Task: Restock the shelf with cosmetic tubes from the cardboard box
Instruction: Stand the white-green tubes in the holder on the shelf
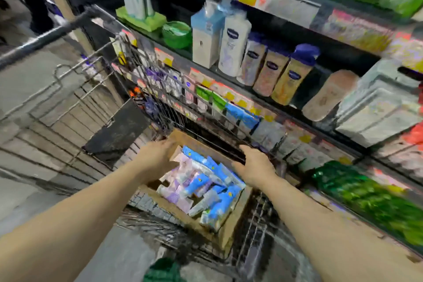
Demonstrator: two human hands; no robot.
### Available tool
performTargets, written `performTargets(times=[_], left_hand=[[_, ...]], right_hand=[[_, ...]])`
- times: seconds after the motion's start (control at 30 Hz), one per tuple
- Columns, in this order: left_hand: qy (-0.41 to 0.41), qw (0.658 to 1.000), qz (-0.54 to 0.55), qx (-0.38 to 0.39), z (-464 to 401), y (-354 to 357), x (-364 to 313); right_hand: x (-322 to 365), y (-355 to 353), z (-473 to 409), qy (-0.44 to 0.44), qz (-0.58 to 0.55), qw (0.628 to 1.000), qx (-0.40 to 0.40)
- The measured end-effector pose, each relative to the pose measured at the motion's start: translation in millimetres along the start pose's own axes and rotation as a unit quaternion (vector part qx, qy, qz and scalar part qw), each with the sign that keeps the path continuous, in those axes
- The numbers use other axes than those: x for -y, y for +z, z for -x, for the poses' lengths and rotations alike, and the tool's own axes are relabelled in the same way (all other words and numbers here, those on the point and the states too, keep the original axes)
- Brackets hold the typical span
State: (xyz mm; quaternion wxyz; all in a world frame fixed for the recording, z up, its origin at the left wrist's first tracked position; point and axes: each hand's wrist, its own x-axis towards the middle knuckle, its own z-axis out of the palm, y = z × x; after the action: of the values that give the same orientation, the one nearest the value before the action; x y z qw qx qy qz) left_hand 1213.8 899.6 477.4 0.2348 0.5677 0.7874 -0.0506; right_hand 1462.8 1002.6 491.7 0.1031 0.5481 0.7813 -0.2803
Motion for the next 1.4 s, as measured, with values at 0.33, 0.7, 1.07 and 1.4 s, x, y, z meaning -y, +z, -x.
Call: performTargets(times=[0.33, 0.7, 1.07, 1.4], left_hand=[[0.039, 0.993, 0.019, 0.113, -56.0, 62.5, 55.1], [0.061, 0.955, 0.122, 0.263, -70.3, 172.1, 0.5], [-0.092, 0.929, 0.156, 0.323, -80.3, 271.4, -54.3], [-0.194, 0.903, 0.214, 0.318, -81.0, 289.8, -79.6]], right_hand=[[0.5, 91.2, -0.4, 0.132, -0.047, 0.989, 0.051], [-29.0, 186.2, -11.5, 0.223, -0.143, 0.96, 0.094], [-46.1, 223.1, -30.1, 0.19, -0.189, 0.963, 0.012], [-54.8, 239.7, -33.4, 0.171, -0.236, 0.957, -0.004]])
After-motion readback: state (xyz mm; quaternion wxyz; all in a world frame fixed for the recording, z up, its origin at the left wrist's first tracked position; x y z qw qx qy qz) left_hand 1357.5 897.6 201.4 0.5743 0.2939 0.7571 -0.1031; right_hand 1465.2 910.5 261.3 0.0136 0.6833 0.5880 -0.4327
